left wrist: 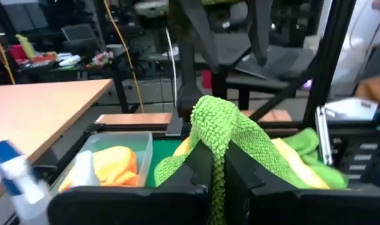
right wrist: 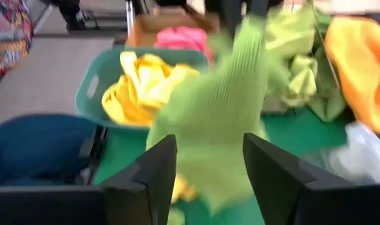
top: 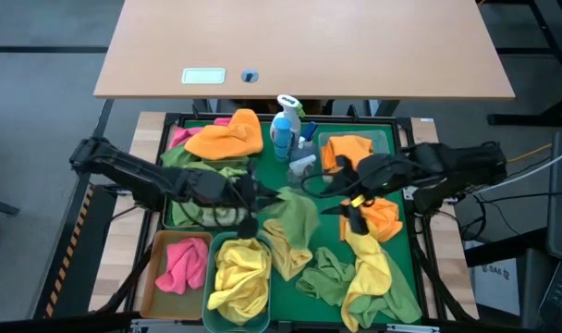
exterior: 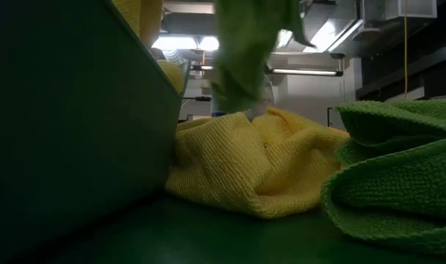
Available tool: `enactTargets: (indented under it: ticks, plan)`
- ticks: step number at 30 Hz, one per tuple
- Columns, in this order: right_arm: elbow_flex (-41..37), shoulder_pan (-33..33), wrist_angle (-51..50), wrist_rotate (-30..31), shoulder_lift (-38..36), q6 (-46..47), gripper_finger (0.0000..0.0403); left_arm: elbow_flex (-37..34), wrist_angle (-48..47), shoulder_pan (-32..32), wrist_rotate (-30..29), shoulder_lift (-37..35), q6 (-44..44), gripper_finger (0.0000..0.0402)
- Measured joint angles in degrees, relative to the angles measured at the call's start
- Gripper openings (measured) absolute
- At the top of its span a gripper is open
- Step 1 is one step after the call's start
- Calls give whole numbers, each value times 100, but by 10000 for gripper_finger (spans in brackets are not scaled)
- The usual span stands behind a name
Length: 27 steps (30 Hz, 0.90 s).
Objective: Sort microfiber towel by color & place in baskets
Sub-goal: Put the green towel into the wire basket
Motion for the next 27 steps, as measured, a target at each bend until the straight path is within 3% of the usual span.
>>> enactTargets:
  ticks: [5, 12, 20, 25, 27]
  plan:
    - [499, 4, -1136, 0, -7, 3, 183, 0, -480, -4, -272, -782, -93, 9]
    - [338, 4, -2037, 0, -24, -201, 182, 0, -1531, -6, -652, -2107, -775, 9]
    - [-341, 4, -1668, 2, -26, -450, 182, 2, -4024, -140, -1256, -3264, -2020, 9]
    - [-950, 16, -1453, -3, -26, -441, 182, -40, -5887, -239, -1268, -3382, -3395, 9]
    - [-1288, 96, -1137, -27, -63, -436, 182, -268, -6207, -261, -1318, -3321, -3809, 9]
